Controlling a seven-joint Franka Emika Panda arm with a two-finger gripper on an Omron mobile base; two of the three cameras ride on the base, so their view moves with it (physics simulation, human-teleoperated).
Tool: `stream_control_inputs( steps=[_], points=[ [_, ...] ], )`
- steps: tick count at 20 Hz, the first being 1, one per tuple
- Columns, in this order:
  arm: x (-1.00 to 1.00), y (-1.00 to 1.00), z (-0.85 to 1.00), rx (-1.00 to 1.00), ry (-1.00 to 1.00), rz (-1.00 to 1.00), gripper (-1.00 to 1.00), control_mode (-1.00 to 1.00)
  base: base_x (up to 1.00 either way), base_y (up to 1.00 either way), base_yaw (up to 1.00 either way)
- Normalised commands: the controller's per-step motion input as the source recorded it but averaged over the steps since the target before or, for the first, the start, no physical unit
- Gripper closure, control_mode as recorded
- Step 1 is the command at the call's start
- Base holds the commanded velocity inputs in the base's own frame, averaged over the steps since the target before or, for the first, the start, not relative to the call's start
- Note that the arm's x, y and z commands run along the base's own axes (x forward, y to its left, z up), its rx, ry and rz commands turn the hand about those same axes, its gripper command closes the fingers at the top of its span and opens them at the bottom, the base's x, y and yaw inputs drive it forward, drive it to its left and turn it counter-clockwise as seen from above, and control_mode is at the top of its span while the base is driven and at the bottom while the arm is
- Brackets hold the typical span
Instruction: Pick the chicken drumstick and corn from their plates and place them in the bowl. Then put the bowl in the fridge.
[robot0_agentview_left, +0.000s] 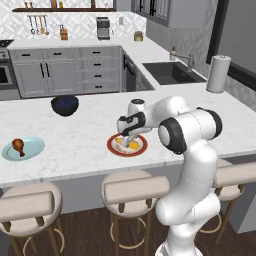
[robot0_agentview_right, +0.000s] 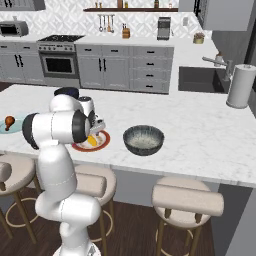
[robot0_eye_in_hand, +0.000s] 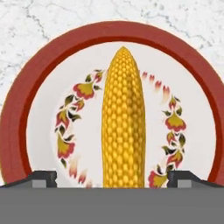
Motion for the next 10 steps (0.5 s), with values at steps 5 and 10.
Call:
stream_control_inputs(
  steps=[5,10],
  points=[
    [0.4,0.0,-0.34,0.0,0.01,0.0,-1.0,-1.0,0.0,0.0,0.0],
    [0.05,0.0,-0.4,0.0,0.0,0.0,-1.0,-1.0,0.0,0.0,0.0]
  ],
)
